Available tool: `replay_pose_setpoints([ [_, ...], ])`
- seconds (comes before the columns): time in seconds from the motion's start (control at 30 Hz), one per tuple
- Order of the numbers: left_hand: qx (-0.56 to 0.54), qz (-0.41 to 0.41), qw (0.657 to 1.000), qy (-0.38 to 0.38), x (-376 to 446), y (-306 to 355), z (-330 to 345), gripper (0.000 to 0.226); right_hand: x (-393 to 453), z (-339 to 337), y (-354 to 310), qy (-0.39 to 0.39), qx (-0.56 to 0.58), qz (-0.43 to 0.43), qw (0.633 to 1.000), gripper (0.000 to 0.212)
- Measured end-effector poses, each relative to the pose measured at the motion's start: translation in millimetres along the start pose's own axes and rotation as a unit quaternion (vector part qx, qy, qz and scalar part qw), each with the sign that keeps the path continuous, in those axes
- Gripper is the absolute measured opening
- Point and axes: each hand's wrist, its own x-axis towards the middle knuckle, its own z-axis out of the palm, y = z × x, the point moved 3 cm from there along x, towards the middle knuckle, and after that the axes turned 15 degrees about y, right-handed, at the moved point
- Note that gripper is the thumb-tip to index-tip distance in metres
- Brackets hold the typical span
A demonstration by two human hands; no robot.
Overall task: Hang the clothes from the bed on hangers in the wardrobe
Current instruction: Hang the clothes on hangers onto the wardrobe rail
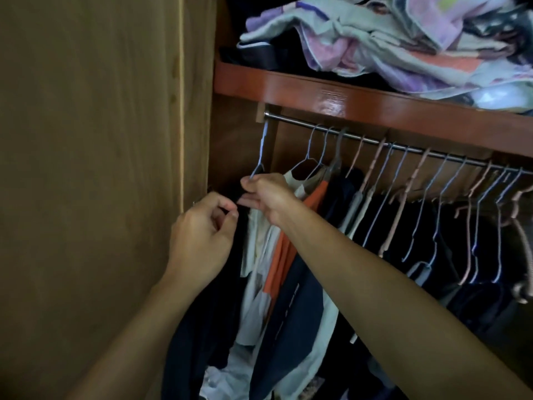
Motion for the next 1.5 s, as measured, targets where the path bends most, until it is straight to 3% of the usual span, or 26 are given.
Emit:
replay_pose_setpoints([
  [0.1,0.021,0.015,1.000,0.000,4,0,6,0.009,20,3,-4,0.020,0.022,-0.003,1.000,0.006],
  [0.27,0.049,0.024,0.998,-0.033,8,-11,33,0.011,57,1,-17,0.041,0.060,0.005,0.997,0.017],
  [0.33,0.061,0.022,0.997,-0.050,9,-20,46,0.016,72,-1,-21,0.053,0.078,0.006,0.996,0.007],
  [0.47,0.094,0.019,0.993,-0.065,12,-37,71,0.032,98,-7,-28,0.068,0.090,-0.002,0.994,0.030],
  [0.87,0.147,0.003,0.983,-0.115,34,-75,134,0.050,159,-22,-29,0.067,0.080,-0.022,0.994,0.045],
  [1.03,0.147,-0.054,0.976,-0.150,39,-90,150,0.059,168,-26,-12,0.056,0.038,-0.007,0.998,0.044],
  [1.17,0.153,-0.094,0.970,-0.166,44,-96,156,0.060,165,-28,-6,0.028,-0.009,0.023,0.999,0.020],
  [1.4,0.099,-0.073,0.957,-0.265,33,-75,168,0.025,171,-50,-8,0.020,-0.166,0.035,0.985,0.039],
  [1.5,0.086,-0.043,0.944,-0.315,23,-62,172,0.020,170,-63,-17,0.045,-0.252,-0.002,0.967,0.030],
])
